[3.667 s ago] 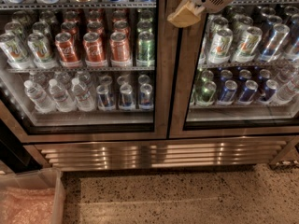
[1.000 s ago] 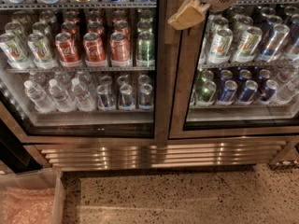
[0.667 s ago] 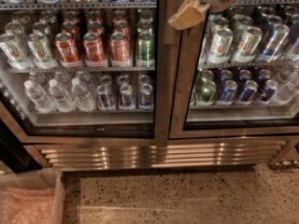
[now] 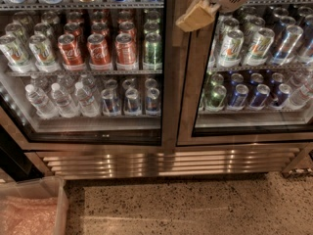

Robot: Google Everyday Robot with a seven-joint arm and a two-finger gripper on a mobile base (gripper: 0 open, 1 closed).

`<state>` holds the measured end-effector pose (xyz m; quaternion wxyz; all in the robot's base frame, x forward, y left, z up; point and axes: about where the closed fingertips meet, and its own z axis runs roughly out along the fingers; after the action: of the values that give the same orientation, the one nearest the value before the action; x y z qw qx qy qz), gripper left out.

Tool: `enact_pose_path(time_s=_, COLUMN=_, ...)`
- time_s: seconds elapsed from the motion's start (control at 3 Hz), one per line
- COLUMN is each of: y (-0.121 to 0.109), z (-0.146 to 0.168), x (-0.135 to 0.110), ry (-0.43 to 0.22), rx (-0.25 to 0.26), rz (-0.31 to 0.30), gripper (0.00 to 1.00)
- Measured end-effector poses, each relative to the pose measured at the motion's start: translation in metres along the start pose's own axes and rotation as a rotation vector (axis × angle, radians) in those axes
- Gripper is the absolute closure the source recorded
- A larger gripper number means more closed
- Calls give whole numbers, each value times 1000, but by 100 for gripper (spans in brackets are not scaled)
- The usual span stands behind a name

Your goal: Open left fridge door

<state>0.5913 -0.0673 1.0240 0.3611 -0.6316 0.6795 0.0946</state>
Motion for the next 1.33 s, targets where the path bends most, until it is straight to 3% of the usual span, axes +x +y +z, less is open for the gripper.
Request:
enact_pose_path(time_s=0.33, y=14, z=-2, x=-1, ry=-11, rx=-9, rz=8, gripper=100)
enact_pose_path(time_s=0.67, y=15, z=-5, x=-2, ry=-12, rx=-9, rz=8, gripper=81)
enact_pose_path(time_s=1.0, y=15, z=-5, x=-2, ry=-12, rx=-9, rz=8, gripper=84)
enact_pose_path(time_s=1.33, y=17, z=-5, x=-3, ry=-13, rx=-11, rz=8, gripper=100)
